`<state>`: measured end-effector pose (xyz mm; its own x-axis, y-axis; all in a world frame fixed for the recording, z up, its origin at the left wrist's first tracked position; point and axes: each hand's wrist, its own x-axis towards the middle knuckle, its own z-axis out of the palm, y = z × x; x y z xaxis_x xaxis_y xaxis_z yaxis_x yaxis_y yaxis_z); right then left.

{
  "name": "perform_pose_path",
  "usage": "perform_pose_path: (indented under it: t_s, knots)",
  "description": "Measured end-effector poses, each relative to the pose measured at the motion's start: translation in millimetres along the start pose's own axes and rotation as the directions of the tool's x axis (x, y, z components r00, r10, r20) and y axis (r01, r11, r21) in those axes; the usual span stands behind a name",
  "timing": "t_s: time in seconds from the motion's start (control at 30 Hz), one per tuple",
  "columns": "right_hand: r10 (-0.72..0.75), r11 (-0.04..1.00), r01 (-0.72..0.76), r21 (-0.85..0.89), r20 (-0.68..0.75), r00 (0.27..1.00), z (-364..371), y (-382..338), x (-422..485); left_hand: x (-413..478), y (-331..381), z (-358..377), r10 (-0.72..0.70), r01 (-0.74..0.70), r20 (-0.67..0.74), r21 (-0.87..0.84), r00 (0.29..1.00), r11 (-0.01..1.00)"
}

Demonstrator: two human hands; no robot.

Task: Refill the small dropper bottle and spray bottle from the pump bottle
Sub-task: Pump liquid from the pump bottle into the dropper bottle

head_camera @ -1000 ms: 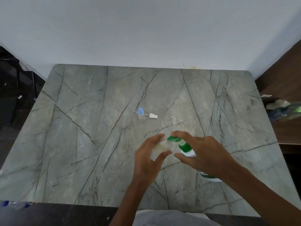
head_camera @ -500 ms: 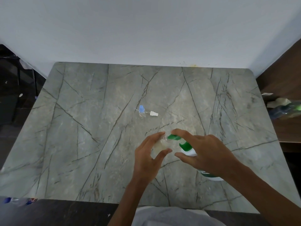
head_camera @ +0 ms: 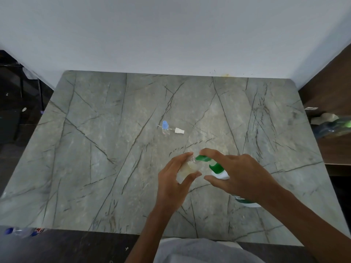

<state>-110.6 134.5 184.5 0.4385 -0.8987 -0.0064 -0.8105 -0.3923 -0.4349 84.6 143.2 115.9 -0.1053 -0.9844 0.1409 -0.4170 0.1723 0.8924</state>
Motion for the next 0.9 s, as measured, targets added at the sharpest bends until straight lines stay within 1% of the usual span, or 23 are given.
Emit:
perform_pose_path:
  t_s: [0.3,0.47,0.6,0.67,0.77,0.9]
  knots:
    - [0.012,1.0,-0.012,0.023,-0.012,1.0,-0.2,-4.6,-1.3,-0.7,2.1,-1.0,-0.004,0.004,-0.017,-0.007,1.0,1.0]
    - [0.004,0.999,0.0,0.045,-0.072,0.997,-0.2,-3.9,-1.4,-0.6,2.5,0.2,0.009,-0.009,-0.001,0.001,1.0,1.0]
    - [0.008,1.0,-0.006,0.028,-0.08,0.997,1.4,-4.0,-2.0,-2.0,1.5,1.3,0.007,-0.007,0.002,0.005,1.0,1.0]
    - [0.004,1.0,-0.002,0.024,-0.071,0.997,1.9,-3.8,-2.4,-2.2,1.4,1.3,0.002,-0.002,-0.004,0.0,1.0,1.0]
    - [0.012,0.999,-0.011,0.038,-0.02,1.0,2.3,-4.8,-3.3,-2.1,2.2,-0.2,0.003,-0.003,-0.027,-0.005,1.0,1.0]
    - [0.016,0.999,-0.015,0.036,-0.037,0.999,3.9,-4.8,-5.0,-1.9,2.8,-1.6,0.006,-0.006,-0.024,-0.006,1.0,1.0]
